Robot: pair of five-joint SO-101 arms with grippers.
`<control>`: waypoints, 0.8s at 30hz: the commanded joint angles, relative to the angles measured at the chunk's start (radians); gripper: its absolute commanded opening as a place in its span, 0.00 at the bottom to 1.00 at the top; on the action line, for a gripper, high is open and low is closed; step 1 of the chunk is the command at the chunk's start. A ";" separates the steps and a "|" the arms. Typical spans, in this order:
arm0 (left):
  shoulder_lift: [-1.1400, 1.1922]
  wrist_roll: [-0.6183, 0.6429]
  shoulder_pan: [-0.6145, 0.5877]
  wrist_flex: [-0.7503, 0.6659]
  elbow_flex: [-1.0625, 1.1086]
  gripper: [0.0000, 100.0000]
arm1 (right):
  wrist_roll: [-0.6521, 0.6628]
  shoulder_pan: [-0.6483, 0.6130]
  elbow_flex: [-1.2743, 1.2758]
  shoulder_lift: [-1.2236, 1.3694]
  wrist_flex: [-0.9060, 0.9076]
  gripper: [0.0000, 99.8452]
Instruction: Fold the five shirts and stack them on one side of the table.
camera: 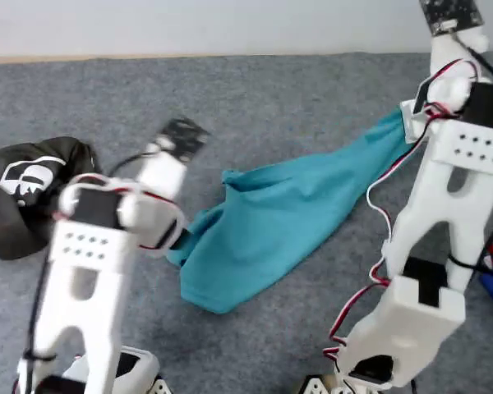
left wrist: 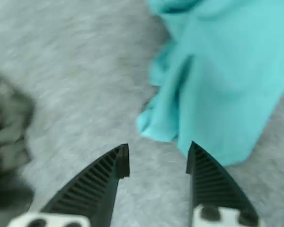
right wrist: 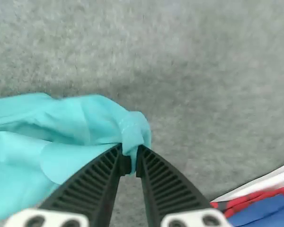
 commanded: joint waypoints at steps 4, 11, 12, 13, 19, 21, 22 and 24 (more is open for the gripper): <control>0.080 0.089 0.071 0.040 -0.091 0.18 | 0.023 -0.015 -0.017 -0.252 0.039 0.01; 0.086 0.089 0.155 0.052 -0.108 0.18 | 0.017 -0.012 -0.008 -0.380 0.042 0.01; 0.086 0.089 0.190 0.052 -0.108 0.18 | 0.017 -0.012 0.006 -0.380 0.042 0.01; 0.086 0.089 0.229 0.051 -0.108 0.18 | 0.017 -0.010 0.023 -0.380 0.041 0.01; 0.155 0.089 0.417 0.025 -0.107 0.19 | 0.017 -0.012 0.158 -0.380 0.039 0.01; 0.222 0.089 0.439 0.018 -0.107 0.19 | 0.017 -0.010 0.193 -0.384 0.039 0.01; 0.258 0.089 0.445 0.018 -0.108 0.19 | 0.017 -0.010 0.206 -0.386 0.039 0.01; 0.321 0.086 0.460 0.018 -0.111 0.19 | 0.017 -0.010 0.224 -0.386 0.039 0.01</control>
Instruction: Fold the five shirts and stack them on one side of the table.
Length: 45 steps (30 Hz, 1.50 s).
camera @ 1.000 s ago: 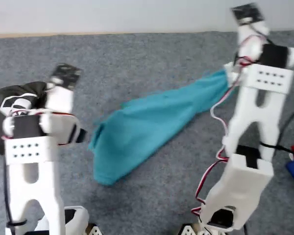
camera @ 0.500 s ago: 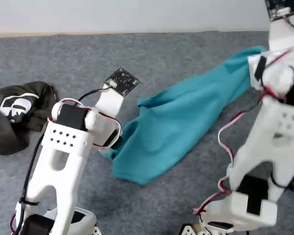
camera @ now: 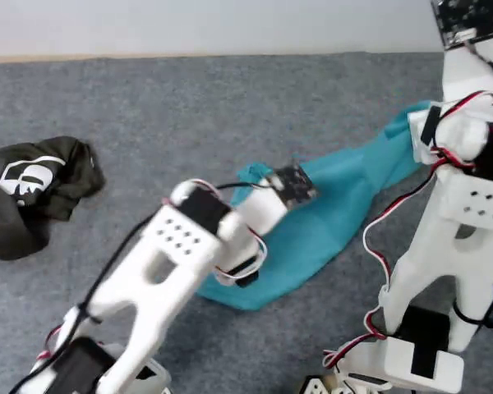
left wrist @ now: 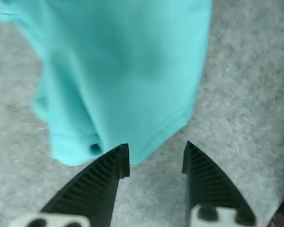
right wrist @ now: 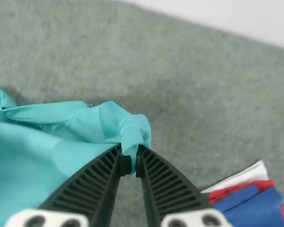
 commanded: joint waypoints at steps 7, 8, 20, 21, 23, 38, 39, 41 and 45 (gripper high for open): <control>0.184 -0.034 0.118 -0.011 -0.038 0.24 | 0.003 0.038 0.044 -0.038 0.036 0.01; 0.196 -0.038 0.127 -0.015 -0.038 0.24 | 0.005 0.044 0.051 -0.038 0.036 0.01; 0.427 -0.083 0.124 -0.176 -0.007 0.23 | 0.009 0.064 0.055 -0.038 0.038 0.01; 0.437 -0.081 0.124 -0.190 -0.008 0.23 | 0.009 0.064 0.055 -0.038 0.038 0.01; 0.460 -0.080 0.121 -0.224 -0.010 0.23 | 0.009 0.064 0.055 -0.038 0.038 0.01; 0.480 -0.052 -0.123 -0.110 -0.166 0.00 | 0.006 0.064 0.055 -0.041 0.038 0.01; 0.454 -0.052 -0.137 -0.089 -0.183 0.00 | 0.005 0.064 0.055 -0.041 0.038 0.01; 0.374 -0.052 -0.161 -0.057 -0.211 0.00 | 0.005 0.064 0.052 -0.047 0.038 0.01; 0.141 -0.052 -0.207 -0.015 -0.232 0.00 | 0.009 0.064 0.040 -0.117 0.038 0.01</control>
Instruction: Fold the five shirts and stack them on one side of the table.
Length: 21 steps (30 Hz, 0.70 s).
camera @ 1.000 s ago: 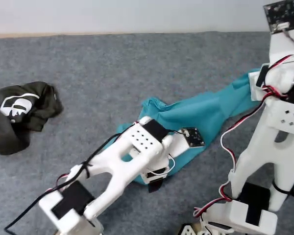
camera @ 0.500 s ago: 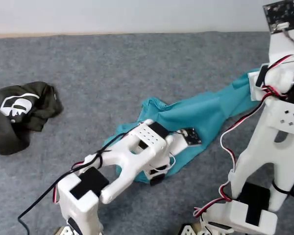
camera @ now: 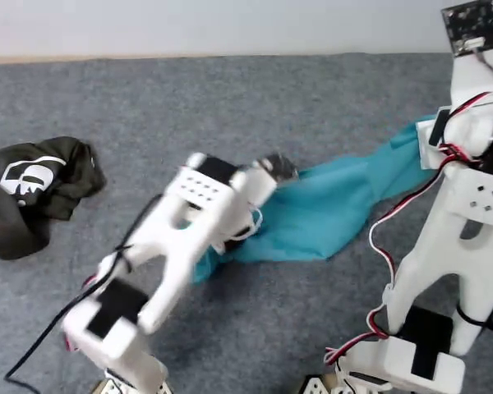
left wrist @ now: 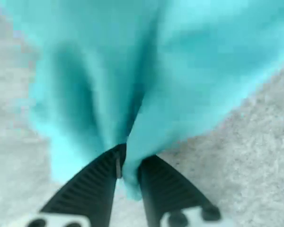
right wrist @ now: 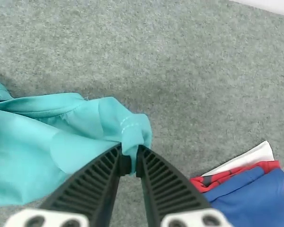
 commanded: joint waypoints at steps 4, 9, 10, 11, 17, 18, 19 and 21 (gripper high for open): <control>-0.446 0.006 -0.092 0.043 -0.044 0.00 | 0.011 0.016 -0.021 -0.191 0.038 0.01; -0.683 0.008 -0.141 0.068 -0.044 0.00 | 0.011 0.091 -0.026 -0.314 0.033 0.01; -0.720 0.008 -0.141 0.083 -0.044 0.00 | 0.012 0.110 -0.026 -0.340 0.033 0.01; -0.755 0.008 -0.140 0.100 -0.044 0.00 | 0.018 0.124 -0.026 -0.364 0.031 0.01; -0.939 0.008 -0.138 0.169 -0.047 0.00 | 0.075 0.134 -0.028 -0.522 -0.041 0.01; -0.968 0.008 -0.138 0.170 -0.048 0.00 | 0.075 0.134 -0.028 -0.542 -0.064 0.01; -0.993 0.008 -0.140 0.170 -0.048 0.00 | 0.075 0.134 -0.025 -0.556 -0.085 0.01; -1.023 0.008 -0.144 0.170 -0.041 0.00 | 0.075 0.133 -0.020 -0.545 -0.105 0.01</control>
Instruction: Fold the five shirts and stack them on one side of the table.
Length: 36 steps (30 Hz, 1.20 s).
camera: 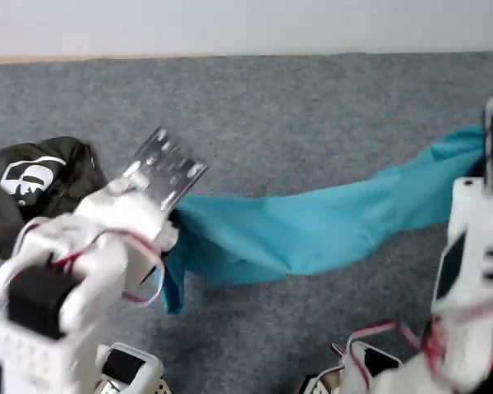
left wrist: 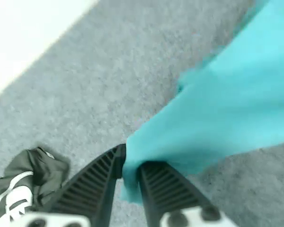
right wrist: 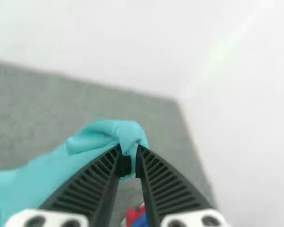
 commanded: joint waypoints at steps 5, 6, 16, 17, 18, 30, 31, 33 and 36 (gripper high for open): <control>-0.032 0.006 -0.011 0.000 0.076 0.00 | 0.000 -0.097 0.038 0.173 -0.024 0.01; -0.020 0.002 -0.011 -0.003 0.111 0.00 | -0.011 -0.127 0.061 0.220 -0.016 0.01; 0.279 0.000 -0.250 -0.463 0.524 0.00 | -0.095 -0.282 0.173 0.734 -0.173 0.01; 0.338 0.000 -0.270 -0.512 0.535 0.00 | -0.101 -0.282 0.173 0.779 -0.197 0.01; 0.399 0.000 -0.285 -0.551 0.535 0.00 | -0.103 -0.282 0.173 0.817 -0.222 0.01; 0.786 -0.011 -0.382 -0.393 0.110 0.25 | -0.104 -0.277 0.172 0.932 -0.280 0.01; 0.778 -0.029 -0.365 -0.365 0.082 0.25 | -0.104 -0.277 0.172 0.932 -0.280 0.01; 0.758 -0.064 -0.322 -0.299 0.035 0.25 | -0.104 -0.277 0.172 0.934 -0.280 0.01; 0.720 -0.098 -0.239 -0.201 -0.002 0.25 | -0.104 -0.277 0.172 0.935 -0.280 0.01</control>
